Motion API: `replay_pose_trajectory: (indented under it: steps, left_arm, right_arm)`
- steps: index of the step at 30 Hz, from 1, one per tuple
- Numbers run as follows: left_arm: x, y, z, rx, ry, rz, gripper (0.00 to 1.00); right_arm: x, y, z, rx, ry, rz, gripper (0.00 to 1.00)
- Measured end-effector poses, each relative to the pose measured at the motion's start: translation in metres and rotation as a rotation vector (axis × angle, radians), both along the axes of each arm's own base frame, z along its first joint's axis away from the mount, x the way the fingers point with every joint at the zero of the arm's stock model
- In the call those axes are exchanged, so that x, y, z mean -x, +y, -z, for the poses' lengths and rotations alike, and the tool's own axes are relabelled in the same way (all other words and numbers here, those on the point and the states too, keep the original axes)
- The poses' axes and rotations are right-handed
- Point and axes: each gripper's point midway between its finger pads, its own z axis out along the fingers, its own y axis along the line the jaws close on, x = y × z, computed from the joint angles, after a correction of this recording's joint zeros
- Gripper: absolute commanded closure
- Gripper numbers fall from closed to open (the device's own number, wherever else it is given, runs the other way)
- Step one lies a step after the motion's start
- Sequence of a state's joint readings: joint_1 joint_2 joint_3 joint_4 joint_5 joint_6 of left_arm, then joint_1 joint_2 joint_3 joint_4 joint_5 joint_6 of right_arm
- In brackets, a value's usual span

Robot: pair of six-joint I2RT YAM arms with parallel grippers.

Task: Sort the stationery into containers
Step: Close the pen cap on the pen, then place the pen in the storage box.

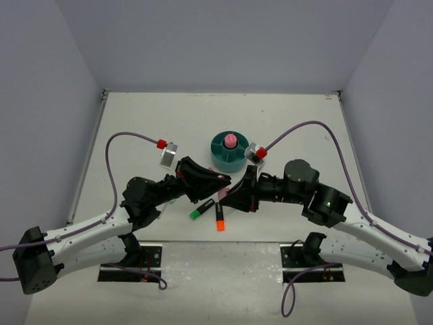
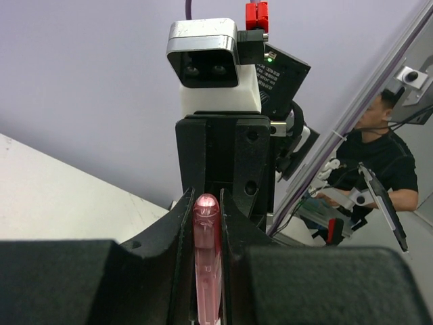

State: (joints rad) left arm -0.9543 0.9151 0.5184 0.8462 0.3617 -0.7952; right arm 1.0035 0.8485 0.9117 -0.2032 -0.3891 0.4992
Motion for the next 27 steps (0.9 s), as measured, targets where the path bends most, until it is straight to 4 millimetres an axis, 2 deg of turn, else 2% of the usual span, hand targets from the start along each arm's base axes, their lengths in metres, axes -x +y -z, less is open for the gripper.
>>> replay_pose_trajectory:
  steps: [8, 9, 11, 12, 13, 15, 17, 19, 23, 27]
  left_arm:
    - [-0.008, 0.011, -0.002, -0.017, 0.006, -0.084, 1.0]
    - [-0.01, 0.012, -0.001, -0.034, 0.006, -0.098, 1.0]
    - [-0.014, 0.011, 0.002, -0.076, 0.014, -0.123, 1.0]
    - [-0.016, 0.011, 0.003, -0.094, 0.022, -0.132, 1.0]
    - [-0.018, 0.01, 0.004, -0.114, 0.026, -0.138, 1.0]
    - [-0.021, 0.008, 0.013, -0.17, 0.039, -0.155, 1.0]
    - [-0.031, 0.007, 0.027, -0.236, 0.072, -0.209, 1.0]
    - [-0.054, 0.01, 0.035, -0.301, 0.117, -0.324, 1.0]
    - [-0.101, 0.025, 0.032, -0.362, 0.155, -0.582, 1.0]
    - [-0.15, 0.04, 0.036, -0.422, 0.171, -0.824, 1.0]
  right_arm:
    - [-0.01, -0.004, -0.002, 0.023, -0.037, 0.028, 1.0]
    - [-0.012, -0.005, -0.001, 0.023, -0.042, 0.041, 0.95]
    - [-0.016, -0.009, 0.0, 0.011, -0.053, 0.064, 0.71]
    - [-0.018, -0.011, 0.001, 0.005, -0.06, 0.074, 0.35]
    - [-0.019, -0.013, 0.001, -0.002, -0.065, 0.083, 0.15]
    - [-0.028, -0.016, -0.005, -0.028, -0.085, 0.12, 0.02]
    - [-0.035, -0.019, -0.012, -0.049, -0.1, 0.155, 0.01]
    - [-0.042, -0.024, -0.01, -0.039, -0.101, 0.207, 0.01]
    - [-0.054, -0.045, 0.004, 0.009, -0.083, 0.341, 0.01]
    - [-0.051, -0.075, 0.011, 0.0, -0.077, 0.439, 0.01]
